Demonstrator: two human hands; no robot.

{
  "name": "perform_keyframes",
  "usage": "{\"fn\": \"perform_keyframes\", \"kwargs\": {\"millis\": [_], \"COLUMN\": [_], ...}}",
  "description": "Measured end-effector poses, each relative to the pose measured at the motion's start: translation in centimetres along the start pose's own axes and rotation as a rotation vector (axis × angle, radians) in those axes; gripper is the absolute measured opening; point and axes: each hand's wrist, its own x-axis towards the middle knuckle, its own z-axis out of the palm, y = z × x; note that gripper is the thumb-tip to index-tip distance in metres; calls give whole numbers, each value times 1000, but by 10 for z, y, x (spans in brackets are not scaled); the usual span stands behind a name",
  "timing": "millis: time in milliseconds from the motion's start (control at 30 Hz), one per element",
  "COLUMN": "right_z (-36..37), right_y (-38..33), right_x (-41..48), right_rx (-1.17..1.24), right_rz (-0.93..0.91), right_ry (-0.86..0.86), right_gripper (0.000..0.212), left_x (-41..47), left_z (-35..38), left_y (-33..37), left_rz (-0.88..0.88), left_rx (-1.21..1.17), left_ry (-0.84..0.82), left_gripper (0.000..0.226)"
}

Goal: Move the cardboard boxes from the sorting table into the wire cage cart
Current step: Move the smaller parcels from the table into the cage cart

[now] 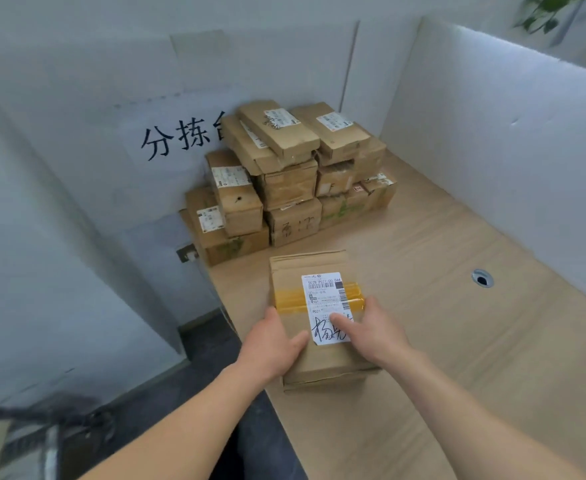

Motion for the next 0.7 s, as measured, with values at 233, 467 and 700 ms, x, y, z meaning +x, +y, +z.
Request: {"fn": "perform_keyframes", "kwargs": {"millis": [233,467,700], "right_z": [26,63,111], "right_y": [-24,-67,-127], "right_x": [-35,-71,-120], "right_rx": [-1,-5,-43], "right_rz": [-102,-219,-381], "right_ry": [-95,-216,-297], "right_gripper": [57,57,52], "left_x": [-52,-87,-133], "left_z": [-9,-38,-83], "left_y": [-42,-99,-174], "left_rz": [-127,-218,-296], "left_rx": [-101,-153,-183], "left_ry": [73,151,294], "left_gripper": [64,64,57]}}
